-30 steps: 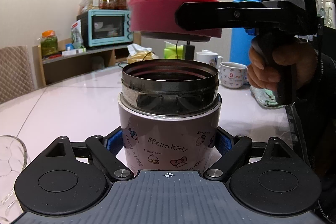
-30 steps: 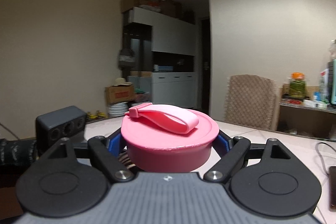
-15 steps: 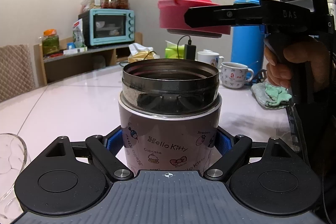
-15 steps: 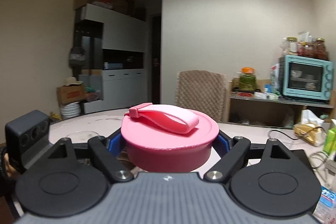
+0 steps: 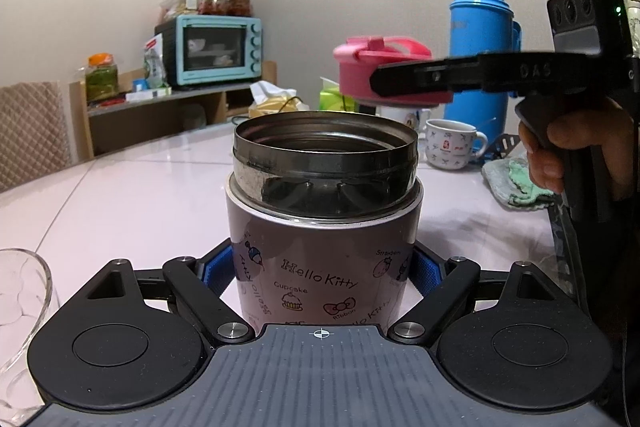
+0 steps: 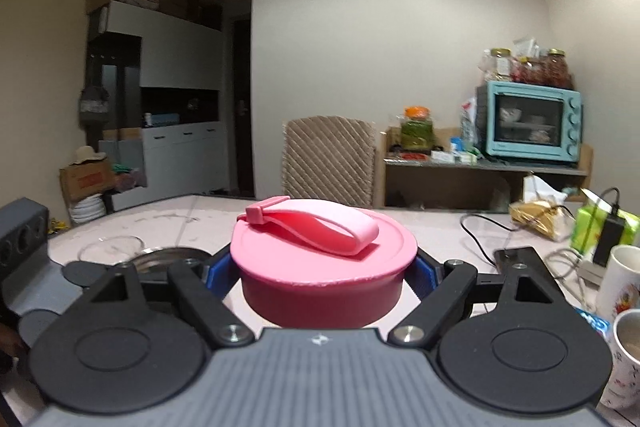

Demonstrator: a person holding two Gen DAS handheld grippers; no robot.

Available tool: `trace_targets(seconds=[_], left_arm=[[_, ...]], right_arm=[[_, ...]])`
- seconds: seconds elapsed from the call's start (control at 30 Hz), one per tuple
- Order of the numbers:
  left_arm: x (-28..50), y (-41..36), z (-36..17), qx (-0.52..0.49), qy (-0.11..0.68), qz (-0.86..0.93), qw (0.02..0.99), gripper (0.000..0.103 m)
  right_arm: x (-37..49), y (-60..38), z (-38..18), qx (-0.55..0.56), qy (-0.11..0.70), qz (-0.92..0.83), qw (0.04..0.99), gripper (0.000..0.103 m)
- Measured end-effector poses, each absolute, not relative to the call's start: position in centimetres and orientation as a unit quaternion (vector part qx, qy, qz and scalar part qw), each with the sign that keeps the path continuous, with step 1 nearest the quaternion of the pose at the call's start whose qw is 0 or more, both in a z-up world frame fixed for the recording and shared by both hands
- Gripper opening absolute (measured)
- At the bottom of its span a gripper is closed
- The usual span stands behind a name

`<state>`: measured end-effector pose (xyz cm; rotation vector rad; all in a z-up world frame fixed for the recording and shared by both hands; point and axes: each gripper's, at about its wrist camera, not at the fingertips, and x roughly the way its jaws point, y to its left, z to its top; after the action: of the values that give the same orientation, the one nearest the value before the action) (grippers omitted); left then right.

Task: Unscrew bottle cap and pour
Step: 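Carry the pink cap away from the bottle mouth with the right gripper, then lower the pink cap onto the table and open the right gripper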

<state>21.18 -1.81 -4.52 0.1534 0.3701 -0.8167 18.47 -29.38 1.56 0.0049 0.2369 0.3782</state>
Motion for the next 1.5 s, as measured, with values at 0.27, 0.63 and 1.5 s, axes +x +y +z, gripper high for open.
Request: trace_targets(seconds=[0.27, 0.63, 1.5], left_arm=[[21.1, -1.8, -4.5, 0.075, 0.179, -0.394, 0.899, 0.090], [21.1, -1.8, -4.5, 0.074, 0.178, -0.394, 0.899, 0.090], [20.5, -2.5, -4.3, 0.066, 0.185, -0.362, 0.911, 0.090]], right_arm=[[19.2, -29.0, -0.3, 0.000, 0.156, 0.159, 0.975, 0.085], [19.7, -28.4, -2.0, -0.006, 0.202, 0.134, 0.970, 0.085], [19.5, -28.6, -3.7, -0.010, 0.254, 0.103, 0.962, 0.085]])
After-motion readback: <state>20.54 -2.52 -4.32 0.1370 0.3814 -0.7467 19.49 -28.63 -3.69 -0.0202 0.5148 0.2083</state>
